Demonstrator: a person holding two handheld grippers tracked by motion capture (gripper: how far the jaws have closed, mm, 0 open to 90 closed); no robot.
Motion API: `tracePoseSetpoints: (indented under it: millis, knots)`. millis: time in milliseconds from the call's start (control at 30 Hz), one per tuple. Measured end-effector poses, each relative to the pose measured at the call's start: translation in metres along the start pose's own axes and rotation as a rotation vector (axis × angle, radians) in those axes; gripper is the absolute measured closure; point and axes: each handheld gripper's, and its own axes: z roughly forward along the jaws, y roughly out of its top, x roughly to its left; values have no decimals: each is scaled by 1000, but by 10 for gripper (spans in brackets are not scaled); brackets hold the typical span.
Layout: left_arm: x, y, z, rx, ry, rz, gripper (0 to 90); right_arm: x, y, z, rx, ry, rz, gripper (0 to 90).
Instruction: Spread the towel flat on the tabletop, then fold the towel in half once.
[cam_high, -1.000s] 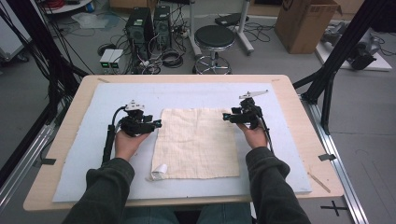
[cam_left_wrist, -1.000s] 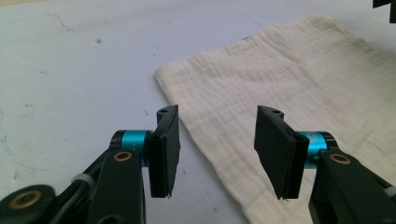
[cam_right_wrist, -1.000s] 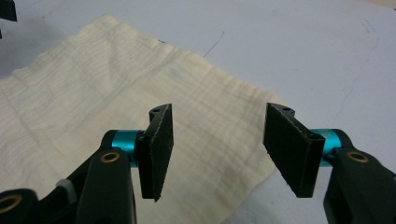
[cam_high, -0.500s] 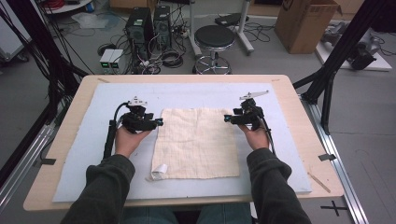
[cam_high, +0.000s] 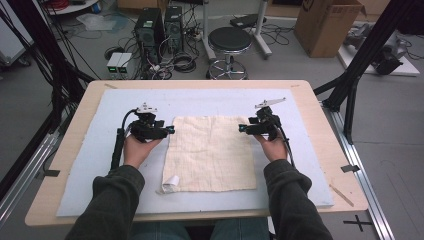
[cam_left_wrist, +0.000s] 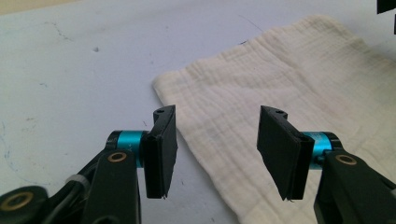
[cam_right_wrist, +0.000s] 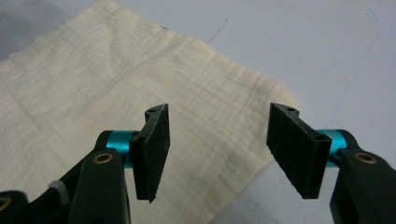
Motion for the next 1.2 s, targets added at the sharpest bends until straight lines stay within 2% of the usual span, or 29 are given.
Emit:
tracePoseSetpoints:
  millis: [767,833,867,933,967,1067,1200]
  knots:
    - [3,1,8,0,12,-22,494,-13,-2,6,-9,5,18,385]
    - [5,7,8,16,12,-18,494,-16,0,4,-12,-14,12,398]
    - [7,14,8,-6,21,-19,495,-17,0,3,-22,-23,9,406]
    - [7,17,9,-20,22,-22,498,-19,1,2,-32,-30,7,409]
    - [11,23,12,-6,27,-23,504,-21,3,0,-34,-53,14,430]
    - [13,26,19,2,39,-25,503,-28,5,0,-25,-67,33,454]
    - [19,21,33,-5,72,-42,509,-32,4,9,-3,-88,60,487]
